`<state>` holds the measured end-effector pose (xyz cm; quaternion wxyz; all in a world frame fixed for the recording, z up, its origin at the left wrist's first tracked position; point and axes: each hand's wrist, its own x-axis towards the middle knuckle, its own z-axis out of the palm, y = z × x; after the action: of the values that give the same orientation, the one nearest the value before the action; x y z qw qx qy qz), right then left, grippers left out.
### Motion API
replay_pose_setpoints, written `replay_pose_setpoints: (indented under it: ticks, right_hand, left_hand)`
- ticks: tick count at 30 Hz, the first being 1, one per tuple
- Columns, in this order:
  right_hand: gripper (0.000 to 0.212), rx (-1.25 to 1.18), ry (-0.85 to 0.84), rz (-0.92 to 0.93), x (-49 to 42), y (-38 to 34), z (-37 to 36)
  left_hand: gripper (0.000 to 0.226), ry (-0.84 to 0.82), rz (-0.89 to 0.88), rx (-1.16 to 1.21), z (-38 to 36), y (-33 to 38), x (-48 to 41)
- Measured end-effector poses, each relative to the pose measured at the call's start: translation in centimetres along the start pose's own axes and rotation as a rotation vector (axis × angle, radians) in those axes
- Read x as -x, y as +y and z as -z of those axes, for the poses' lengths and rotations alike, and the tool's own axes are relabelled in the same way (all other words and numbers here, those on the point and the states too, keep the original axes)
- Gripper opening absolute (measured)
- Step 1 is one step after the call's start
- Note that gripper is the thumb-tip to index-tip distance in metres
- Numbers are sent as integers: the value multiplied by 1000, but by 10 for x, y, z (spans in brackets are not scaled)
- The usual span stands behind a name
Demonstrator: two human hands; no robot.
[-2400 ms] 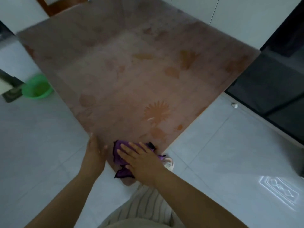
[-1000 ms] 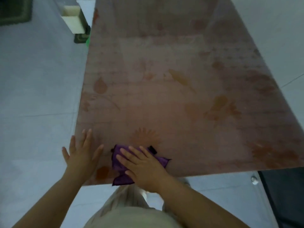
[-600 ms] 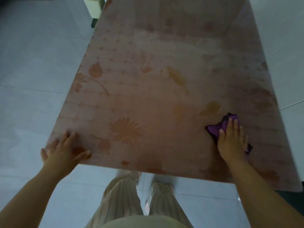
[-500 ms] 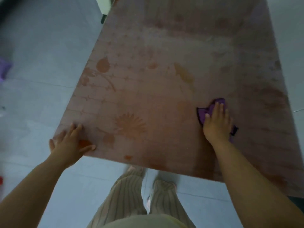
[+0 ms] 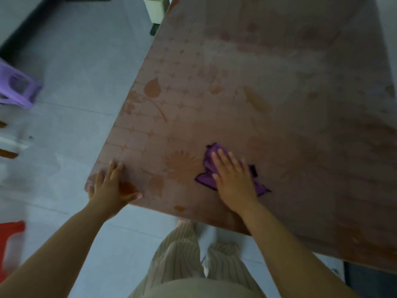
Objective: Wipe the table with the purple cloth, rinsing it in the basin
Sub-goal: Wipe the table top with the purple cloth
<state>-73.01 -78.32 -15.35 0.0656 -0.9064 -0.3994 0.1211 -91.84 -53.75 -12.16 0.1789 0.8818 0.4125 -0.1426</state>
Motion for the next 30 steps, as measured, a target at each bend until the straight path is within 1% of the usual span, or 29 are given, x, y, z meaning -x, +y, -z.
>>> replay_pose_setpoints:
  ticks: [3,5,7,8,9,10,12,17,20,22,23,25,27,28,30]
  right_hand:
    - [62,-2,31,-343,34,101,16]
    - [68,-40,68,-563,45,153,35]
    - [68,-105,120,-763,31,166,47]
    - [64,-128,150,-814,15,160,48]
    - [60,-137,169,-821,-5,147,48]
    - [59,-125,175,-774,-29,132,46]
    - [60,-96,150,-616,-81,93,39]
    - [61,-81,24,-275,-188,-31,34]
    - [60,-87,-61,-9,-197,-114,21]
    - [60,-81,-99,111,-175,-146,13]
    - [59,-100,-101,150,-161,-150,10]
    - [55,-162,-65,204,-132,-135,6]
    - [44,-199,124,181,-105,-99,2]
    - [37,-217,215,106,-95,-72,2]
    - [29,-274,346,-166,-84,-10,11]
  left_hand:
    - [104,4,-4,2,-2,-1,-1]
    - [105,6,-13,-4,-2,0,-2]
    - [105,0,-4,6,-2,0,-3]
    - [106,-4,-2,6,-2,0,-2]
    - [106,-6,-2,6,-3,0,-2]
    - [106,-4,-2,6,-3,0,-2]
    - [106,-5,0,6,-3,0,-2]
    - [109,-6,2,-17,-1,1,-2]
    - [109,-12,-11,-80,-2,-3,-2]
    - [112,-26,-49,-95,-3,-7,-6]
    - [115,-21,-56,-96,-2,-7,-10]
    - [120,-12,-97,-81,3,-6,-17]
    - [120,1,-126,-48,9,-7,-26]
    - [122,-12,-132,-31,13,-8,-30]
    - [137,-37,-159,-11,19,-8,-41]
